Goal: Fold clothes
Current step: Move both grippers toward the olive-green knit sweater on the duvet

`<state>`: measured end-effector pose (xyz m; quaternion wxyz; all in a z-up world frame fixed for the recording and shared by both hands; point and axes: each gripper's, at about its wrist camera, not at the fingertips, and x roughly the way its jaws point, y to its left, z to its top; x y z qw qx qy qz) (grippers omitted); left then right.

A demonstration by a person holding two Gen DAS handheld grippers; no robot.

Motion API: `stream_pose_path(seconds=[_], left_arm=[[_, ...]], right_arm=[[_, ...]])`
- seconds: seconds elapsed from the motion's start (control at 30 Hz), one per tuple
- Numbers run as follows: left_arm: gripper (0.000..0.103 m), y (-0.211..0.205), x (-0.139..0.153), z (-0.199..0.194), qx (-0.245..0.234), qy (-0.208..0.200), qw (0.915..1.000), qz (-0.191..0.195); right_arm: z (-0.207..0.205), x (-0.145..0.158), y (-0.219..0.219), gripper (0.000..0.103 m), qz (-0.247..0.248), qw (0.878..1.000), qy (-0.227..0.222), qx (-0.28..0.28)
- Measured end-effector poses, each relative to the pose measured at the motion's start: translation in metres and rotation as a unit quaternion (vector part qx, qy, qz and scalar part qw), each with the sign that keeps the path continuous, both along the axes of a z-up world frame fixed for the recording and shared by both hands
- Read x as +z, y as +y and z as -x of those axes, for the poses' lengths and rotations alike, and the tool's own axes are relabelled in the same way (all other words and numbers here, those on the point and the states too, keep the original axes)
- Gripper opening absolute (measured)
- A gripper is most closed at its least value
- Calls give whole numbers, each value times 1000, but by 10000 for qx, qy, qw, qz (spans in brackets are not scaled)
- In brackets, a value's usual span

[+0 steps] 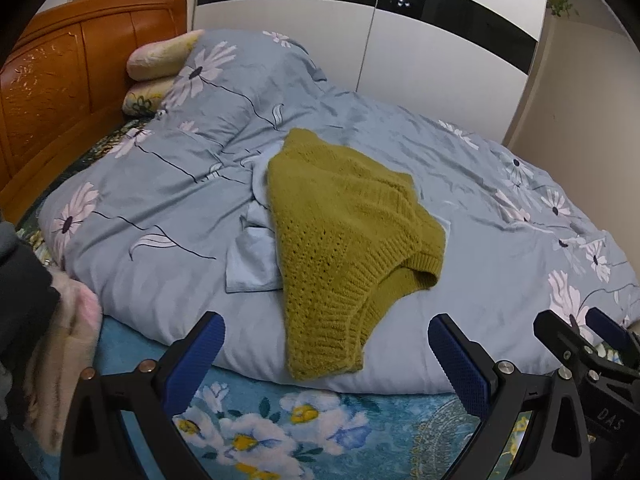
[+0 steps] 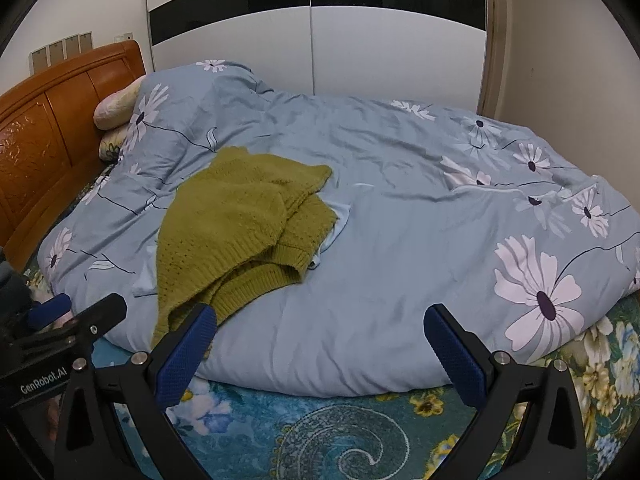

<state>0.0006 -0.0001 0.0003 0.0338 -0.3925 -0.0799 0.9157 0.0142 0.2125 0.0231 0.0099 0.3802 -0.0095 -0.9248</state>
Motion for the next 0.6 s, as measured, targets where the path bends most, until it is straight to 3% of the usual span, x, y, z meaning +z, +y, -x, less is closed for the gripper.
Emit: stream_pose_path(seconds=[0.1, 0.17, 0.37, 0.6], left_arm=[[103, 0, 2, -4, 59, 85, 9999, -16], [103, 2, -4, 2, 65, -64, 10000, 34], [103, 1, -25, 16, 15, -52, 10000, 54], [103, 0, -38, 25, 79, 22, 10000, -41]], right_arm=[[4, 1, 4, 103, -13, 10000, -26, -9], [7, 1, 7, 103, -2, 10000, -30, -33], [22, -41, -3, 103, 142, 9999, -84, -36], [30, -54, 0, 103, 328, 9992, -195, -89]])
